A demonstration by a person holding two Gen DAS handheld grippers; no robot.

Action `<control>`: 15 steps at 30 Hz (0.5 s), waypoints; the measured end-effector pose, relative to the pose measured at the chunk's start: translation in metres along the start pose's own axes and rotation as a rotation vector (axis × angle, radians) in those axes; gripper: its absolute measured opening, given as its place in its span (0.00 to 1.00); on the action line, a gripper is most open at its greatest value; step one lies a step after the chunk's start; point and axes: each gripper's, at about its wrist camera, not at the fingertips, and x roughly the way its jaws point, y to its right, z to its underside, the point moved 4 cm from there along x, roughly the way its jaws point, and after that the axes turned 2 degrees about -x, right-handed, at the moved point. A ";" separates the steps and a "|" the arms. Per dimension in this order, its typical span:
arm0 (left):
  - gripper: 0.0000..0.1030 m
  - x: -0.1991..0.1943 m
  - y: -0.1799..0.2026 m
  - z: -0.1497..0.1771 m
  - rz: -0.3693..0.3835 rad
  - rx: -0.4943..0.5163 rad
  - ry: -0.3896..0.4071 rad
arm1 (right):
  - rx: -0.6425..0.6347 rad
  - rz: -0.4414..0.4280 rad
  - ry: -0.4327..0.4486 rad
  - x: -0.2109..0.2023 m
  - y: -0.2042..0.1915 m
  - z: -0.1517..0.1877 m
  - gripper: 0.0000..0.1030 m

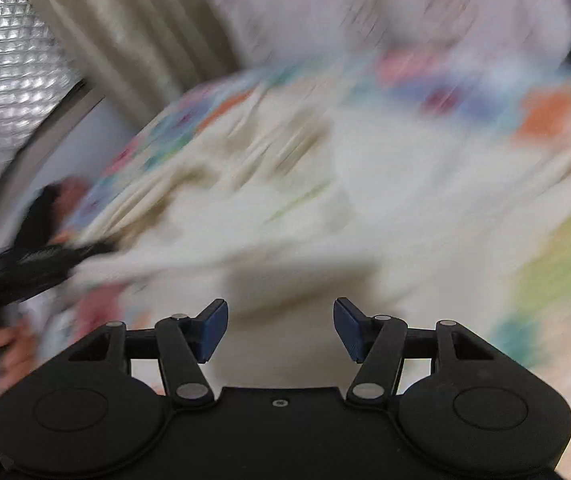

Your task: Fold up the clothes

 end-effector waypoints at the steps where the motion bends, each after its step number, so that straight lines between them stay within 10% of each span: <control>1: 0.05 0.000 0.001 -0.001 -0.002 0.006 0.004 | 0.019 -0.007 -0.012 0.013 -0.003 0.003 0.62; 7: 0.05 0.005 0.005 -0.004 -0.048 0.034 0.019 | -0.221 0.169 0.098 0.068 -0.019 0.005 0.56; 9: 0.05 0.009 0.005 -0.005 -0.090 0.074 0.045 | -0.300 0.152 0.130 0.067 -0.019 0.001 0.04; 15: 0.05 0.016 -0.005 -0.025 -0.182 0.128 0.092 | -0.221 0.214 0.206 0.001 0.001 -0.015 0.02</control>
